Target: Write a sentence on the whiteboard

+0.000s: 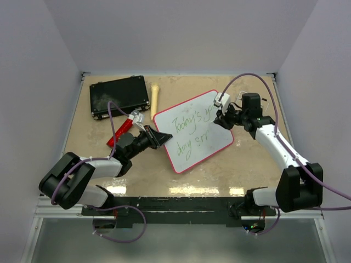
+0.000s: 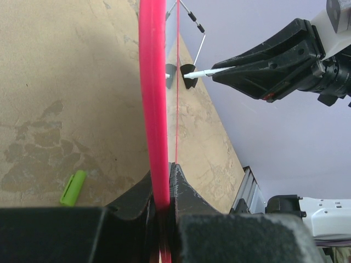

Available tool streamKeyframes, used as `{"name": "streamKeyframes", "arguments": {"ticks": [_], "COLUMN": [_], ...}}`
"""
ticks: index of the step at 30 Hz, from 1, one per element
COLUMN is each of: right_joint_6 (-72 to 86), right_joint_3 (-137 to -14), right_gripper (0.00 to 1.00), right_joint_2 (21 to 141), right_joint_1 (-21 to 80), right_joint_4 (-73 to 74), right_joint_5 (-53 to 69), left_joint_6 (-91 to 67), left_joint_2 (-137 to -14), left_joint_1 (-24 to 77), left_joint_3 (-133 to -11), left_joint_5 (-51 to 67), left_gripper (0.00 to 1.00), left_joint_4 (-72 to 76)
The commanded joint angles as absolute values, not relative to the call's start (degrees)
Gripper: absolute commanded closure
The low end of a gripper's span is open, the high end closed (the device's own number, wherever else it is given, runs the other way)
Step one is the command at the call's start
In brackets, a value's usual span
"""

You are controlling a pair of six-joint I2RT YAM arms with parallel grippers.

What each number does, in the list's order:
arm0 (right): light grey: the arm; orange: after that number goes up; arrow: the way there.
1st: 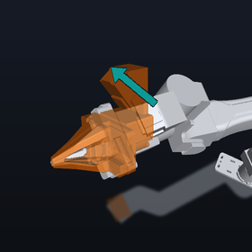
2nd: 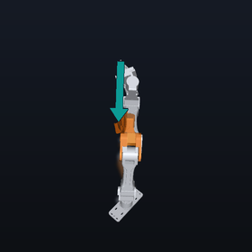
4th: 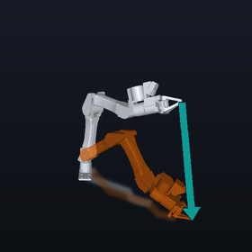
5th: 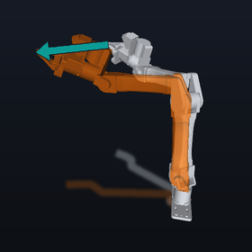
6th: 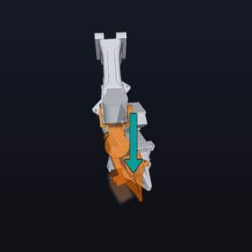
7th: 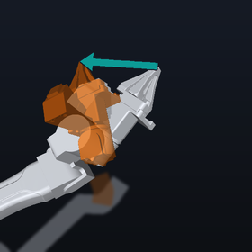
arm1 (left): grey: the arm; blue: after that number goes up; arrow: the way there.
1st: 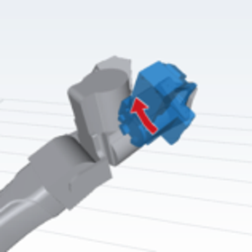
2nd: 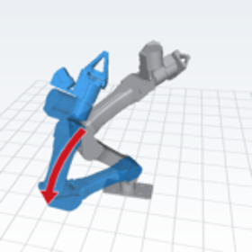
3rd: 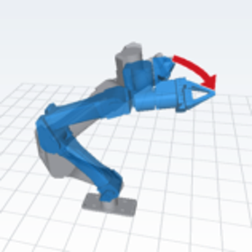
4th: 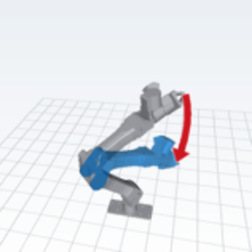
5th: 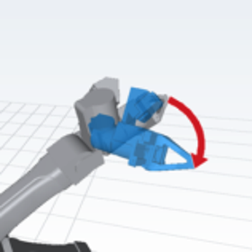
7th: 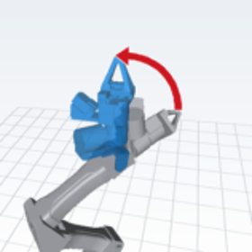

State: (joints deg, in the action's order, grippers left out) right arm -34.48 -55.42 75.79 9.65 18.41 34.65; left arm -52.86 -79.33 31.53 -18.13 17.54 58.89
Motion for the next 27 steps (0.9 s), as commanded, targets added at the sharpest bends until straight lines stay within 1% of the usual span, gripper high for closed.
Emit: {"name": "streamKeyframes", "arguments": {"ticks": [1,10,17,21,27], "right_joint_6": [-33.4,-35.9,-35.5,-37.6,-38.2], "right_joint_3": [-56.0,-55.8,-55.7,-55.6,-55.5], "right_gripper": [1.00,1.00,1.00,1.00,1.00], "right_joint_2": [76.8,77.9,72.9,74.2,75.5], "right_joint_1": [9.7,9.7,9.8,9.7,9.7], "right_joint_4": [15.7,19.2,20.1,23.1,23.6], "right_joint_5": [35.2,35.7,37.5,38.3,37.9], "left_joint_6": [-48.7,-48.7,-48.7,-48.8,-48.8], "left_joint_2": [-80.1,-80.1,-79.6,-79.9,-79.6], "left_joint_1": [31.7,31.7,31.7,31.7,31.7], "left_joint_3": [-18.1,-18.1,-17.9,-18.1,-18.1], "left_joint_5": [18.2,18.2,18.1,18.2,18.2], "left_gripper": [1.00,1.00,1.00,1.00,1.00], "left_joint_4": [60.6,60.6,60.3,60.6,60.5]}}
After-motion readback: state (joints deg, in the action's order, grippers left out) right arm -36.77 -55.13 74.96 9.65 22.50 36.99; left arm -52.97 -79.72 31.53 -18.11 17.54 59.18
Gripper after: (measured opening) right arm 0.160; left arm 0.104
